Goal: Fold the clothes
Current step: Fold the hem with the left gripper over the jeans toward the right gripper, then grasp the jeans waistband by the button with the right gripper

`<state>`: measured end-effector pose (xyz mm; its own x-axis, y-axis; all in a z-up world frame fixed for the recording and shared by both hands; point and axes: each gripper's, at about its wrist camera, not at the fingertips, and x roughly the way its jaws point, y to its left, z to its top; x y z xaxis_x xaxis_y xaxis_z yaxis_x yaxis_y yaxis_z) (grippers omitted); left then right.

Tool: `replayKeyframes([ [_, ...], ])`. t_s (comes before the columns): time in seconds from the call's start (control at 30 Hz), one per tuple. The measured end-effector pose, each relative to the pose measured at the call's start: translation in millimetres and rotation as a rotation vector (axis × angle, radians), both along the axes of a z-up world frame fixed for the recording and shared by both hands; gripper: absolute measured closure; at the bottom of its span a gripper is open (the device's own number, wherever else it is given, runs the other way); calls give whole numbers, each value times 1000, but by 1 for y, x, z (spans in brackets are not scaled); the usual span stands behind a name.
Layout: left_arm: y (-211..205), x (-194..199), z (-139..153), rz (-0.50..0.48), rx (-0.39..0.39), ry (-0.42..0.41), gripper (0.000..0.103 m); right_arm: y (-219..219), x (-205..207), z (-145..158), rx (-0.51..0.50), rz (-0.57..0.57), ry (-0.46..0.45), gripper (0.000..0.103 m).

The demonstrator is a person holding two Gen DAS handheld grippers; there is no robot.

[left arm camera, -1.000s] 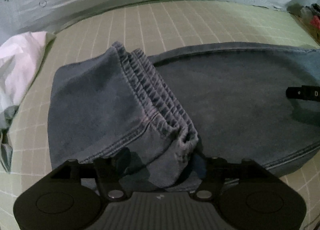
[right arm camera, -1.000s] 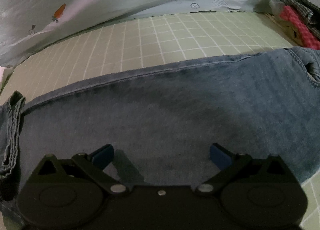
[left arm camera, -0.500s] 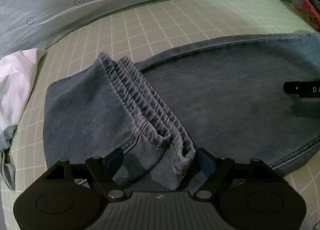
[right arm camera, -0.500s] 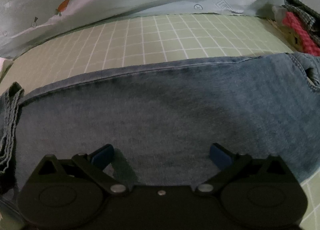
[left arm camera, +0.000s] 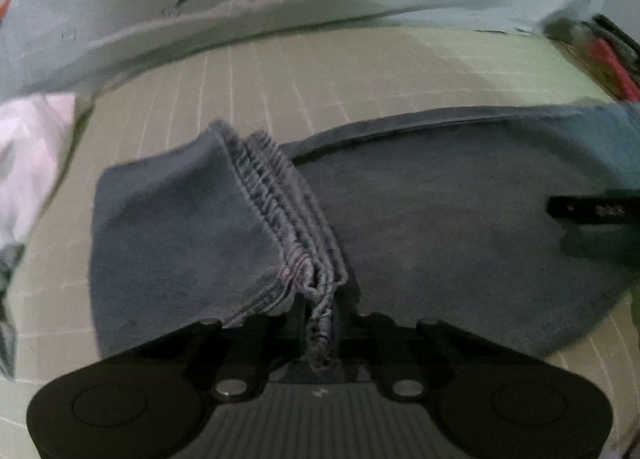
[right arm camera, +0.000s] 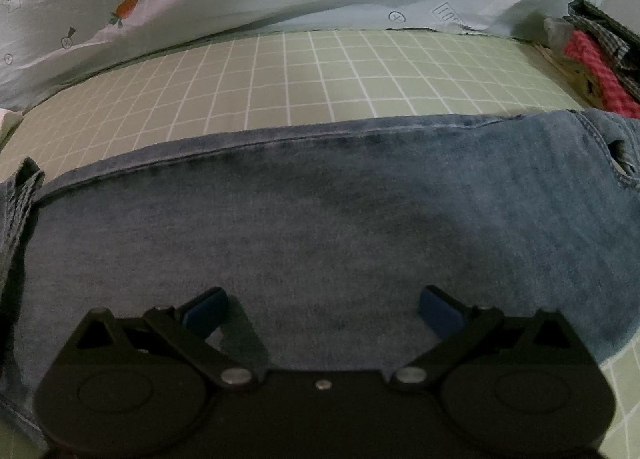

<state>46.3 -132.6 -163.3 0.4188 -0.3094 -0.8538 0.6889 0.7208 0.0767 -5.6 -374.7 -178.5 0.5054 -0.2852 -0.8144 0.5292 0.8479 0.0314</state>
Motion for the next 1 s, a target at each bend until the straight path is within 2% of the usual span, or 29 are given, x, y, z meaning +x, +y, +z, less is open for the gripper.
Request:
replayKeyframes([
  [0.17, 7, -33, 12, -142, 28, 36, 91, 0, -10, 0, 15, 7, -16, 0],
  [0.2, 6, -35, 11, -133, 30, 34, 89, 0, -12, 1, 21, 9, -18, 0],
  [0.3, 3, -41, 8, -100, 33, 25, 75, -7, -22, 5, 67, -1, -50, 0],
  [0.37, 1, -44, 6, -79, 36, 20, 60, -15, -32, 10, 106, -24, -86, 0],
  [0.4, 0, -46, 6, -68, 37, 17, 38, -20, -40, 14, 121, -44, -109, 0],
  [0.43, -1, -48, 5, -57, 38, 14, 22, -25, -50, 18, 137, -65, -132, 0],
  [0.47, -2, -50, 4, -46, 39, 11, 18, -31, -59, 21, 153, -86, -155, 0],
  [0.63, -14, -51, -3, -10, 72, 17, 8, -64, -113, 32, 246, -219, -241, 0],
  [0.7, -18, -49, -6, -5, 80, 39, 8, -80, -129, 30, 294, -290, -252, 0],
  [0.83, -21, -47, -1, 32, 48, 56, 8, -111, -162, 17, 380, -436, -282, 0],
  [0.93, -23, -46, 5, 57, 21, 57, 8, -134, -175, 6, 385, -512, -291, 0],
  [1.0, -24, -42, 6, 85, 15, 60, 8, -151, -183, 0, 386, -552, -332, 0],
])
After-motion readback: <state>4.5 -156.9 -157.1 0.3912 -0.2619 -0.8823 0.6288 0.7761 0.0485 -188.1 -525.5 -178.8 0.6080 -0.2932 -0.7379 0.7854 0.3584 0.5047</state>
